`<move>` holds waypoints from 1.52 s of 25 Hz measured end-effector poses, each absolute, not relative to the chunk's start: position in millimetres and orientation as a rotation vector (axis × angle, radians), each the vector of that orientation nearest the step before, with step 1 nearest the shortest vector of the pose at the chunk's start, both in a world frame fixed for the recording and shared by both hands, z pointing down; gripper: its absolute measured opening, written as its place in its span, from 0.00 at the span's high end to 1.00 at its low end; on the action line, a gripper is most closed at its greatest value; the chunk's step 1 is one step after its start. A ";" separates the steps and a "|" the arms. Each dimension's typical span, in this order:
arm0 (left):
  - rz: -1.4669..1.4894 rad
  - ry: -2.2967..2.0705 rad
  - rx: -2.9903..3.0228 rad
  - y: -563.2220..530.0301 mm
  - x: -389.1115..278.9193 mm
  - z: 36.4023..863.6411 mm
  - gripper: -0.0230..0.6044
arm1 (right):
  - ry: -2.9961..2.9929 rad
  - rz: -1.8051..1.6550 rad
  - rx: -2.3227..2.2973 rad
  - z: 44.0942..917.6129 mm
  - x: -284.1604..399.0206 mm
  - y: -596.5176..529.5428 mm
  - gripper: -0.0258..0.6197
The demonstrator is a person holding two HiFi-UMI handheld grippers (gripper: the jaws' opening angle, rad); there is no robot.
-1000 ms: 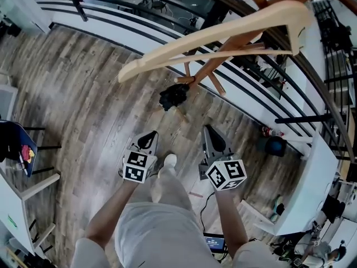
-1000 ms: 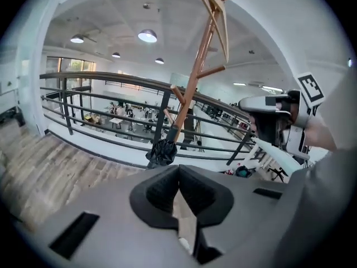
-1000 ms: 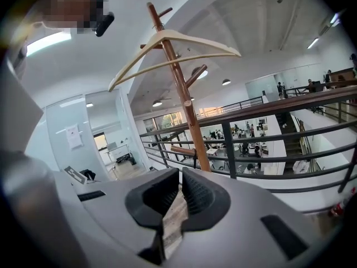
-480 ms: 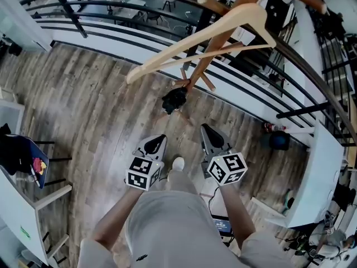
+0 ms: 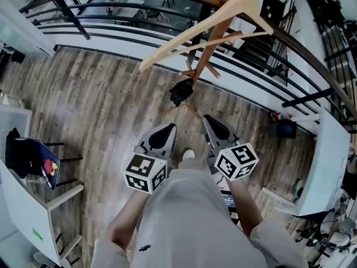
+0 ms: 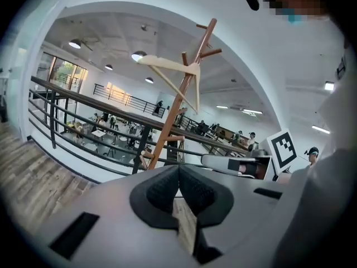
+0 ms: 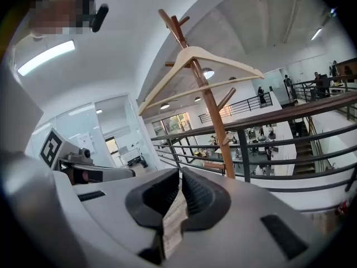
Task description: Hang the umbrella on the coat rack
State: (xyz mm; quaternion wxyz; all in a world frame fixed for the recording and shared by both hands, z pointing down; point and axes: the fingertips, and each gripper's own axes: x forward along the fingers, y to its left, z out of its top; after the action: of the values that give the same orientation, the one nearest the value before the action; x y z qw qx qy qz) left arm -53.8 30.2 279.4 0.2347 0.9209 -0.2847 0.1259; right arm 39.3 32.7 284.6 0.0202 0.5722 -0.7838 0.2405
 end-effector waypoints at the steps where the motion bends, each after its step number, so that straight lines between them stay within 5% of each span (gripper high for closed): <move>1: 0.333 -0.777 2.527 35.1 -58.0 274.1 0.93 | -2.436 0.748 1.771 280.3 33.9 37.3 0.90; 18: 0.238 -0.753 2.608 43.4 -110.8 238.8 0.93 | -2.513 0.646 1.629 242.2 -48.5 50.7 0.90; 38: 0.262 -0.702 2.565 50.9 -83.8 252.6 0.93 | -2.463 0.624 1.676 242.5 -32.1 59.4 0.90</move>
State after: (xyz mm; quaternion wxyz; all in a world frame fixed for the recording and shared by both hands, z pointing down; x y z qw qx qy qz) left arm -83.8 50.9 252.6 0.2326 0.9335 -0.2557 0.0954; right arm -32.1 59.4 242.5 0.0489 0.5499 -0.8082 0.2049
